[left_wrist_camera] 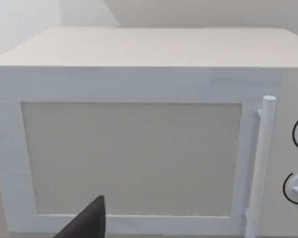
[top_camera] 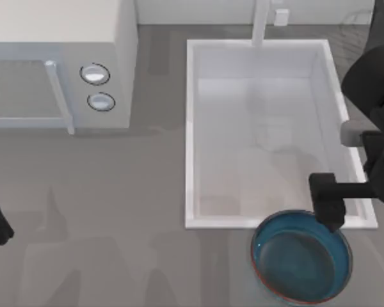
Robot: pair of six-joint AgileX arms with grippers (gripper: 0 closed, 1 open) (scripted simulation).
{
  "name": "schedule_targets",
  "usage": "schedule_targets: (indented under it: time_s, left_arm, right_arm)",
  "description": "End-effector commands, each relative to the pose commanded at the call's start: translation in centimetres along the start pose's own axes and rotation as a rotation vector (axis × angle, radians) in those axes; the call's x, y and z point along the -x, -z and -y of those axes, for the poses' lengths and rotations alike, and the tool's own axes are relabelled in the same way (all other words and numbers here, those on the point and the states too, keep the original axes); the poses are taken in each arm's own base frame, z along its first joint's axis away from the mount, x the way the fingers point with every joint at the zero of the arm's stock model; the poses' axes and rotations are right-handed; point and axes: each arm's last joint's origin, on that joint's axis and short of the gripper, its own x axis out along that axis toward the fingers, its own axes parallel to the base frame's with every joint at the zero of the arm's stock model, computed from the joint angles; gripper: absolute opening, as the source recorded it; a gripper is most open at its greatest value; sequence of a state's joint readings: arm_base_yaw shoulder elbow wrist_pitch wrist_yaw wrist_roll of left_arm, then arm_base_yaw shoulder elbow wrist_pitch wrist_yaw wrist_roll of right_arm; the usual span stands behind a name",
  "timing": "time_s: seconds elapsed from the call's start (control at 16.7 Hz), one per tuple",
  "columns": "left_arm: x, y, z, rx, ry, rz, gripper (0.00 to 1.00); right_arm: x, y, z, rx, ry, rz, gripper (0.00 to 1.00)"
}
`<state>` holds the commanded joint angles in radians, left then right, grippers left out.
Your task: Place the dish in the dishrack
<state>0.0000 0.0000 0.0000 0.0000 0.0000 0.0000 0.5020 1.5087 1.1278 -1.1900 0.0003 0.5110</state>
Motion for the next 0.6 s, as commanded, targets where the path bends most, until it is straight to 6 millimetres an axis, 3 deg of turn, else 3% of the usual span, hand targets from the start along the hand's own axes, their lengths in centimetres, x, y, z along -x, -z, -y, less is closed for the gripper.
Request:
schedule_targets:
  time_s: [0.3, 0.6]
  left_arm:
    - [0.0, 0.0, 0.0, 0.000, 0.000, 0.000, 1.00]
    - [0.0, 0.0, 0.0, 0.000, 0.000, 0.000, 1.00]
  right_arm:
    - [-0.5, -0.1, 0.1, -0.002, 0.000, -0.001, 1.00]
    - [-5.3, -0.5, -0.2, 0.000, -0.002, 0.003, 1.00]
